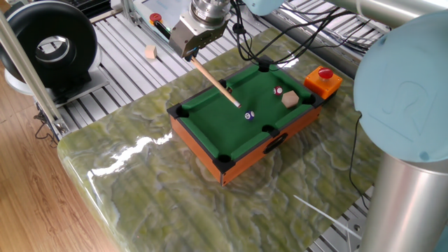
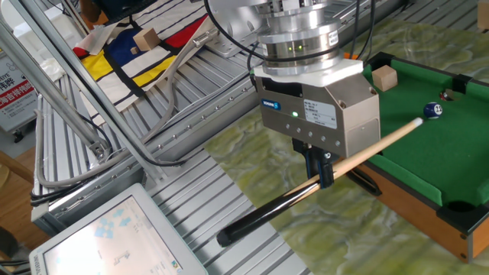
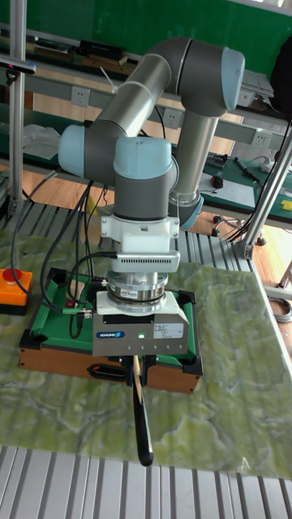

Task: Hit the pool ball

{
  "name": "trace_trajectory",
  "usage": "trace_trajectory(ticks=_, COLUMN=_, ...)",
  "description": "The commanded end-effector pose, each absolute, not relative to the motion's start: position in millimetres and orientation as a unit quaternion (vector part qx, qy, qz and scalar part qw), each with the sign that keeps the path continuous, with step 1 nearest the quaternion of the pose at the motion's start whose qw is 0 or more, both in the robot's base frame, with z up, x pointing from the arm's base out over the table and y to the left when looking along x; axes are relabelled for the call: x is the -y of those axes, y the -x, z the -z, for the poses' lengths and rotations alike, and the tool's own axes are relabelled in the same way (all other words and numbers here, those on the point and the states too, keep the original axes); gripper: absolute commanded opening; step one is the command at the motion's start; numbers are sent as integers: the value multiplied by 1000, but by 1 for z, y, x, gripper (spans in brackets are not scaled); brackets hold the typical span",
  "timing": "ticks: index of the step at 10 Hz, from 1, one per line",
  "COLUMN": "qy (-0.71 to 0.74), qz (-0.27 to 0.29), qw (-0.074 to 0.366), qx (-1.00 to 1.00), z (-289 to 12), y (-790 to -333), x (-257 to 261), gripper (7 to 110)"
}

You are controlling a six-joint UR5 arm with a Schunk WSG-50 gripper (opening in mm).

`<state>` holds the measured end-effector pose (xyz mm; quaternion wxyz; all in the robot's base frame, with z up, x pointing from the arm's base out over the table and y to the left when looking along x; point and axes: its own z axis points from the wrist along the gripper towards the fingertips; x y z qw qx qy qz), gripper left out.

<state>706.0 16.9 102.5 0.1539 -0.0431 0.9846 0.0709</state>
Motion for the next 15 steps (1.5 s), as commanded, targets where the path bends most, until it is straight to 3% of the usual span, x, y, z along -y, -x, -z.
trace_trajectory(ticks=1, qy=33, qz=-77, qw=157, qx=-984, z=-103, y=-704, x=-14, gripper=7)
trace_trajectory(ticks=15, qy=32, qz=-83, qw=153, qx=-984, z=-96, y=-700, x=-21, gripper=7)
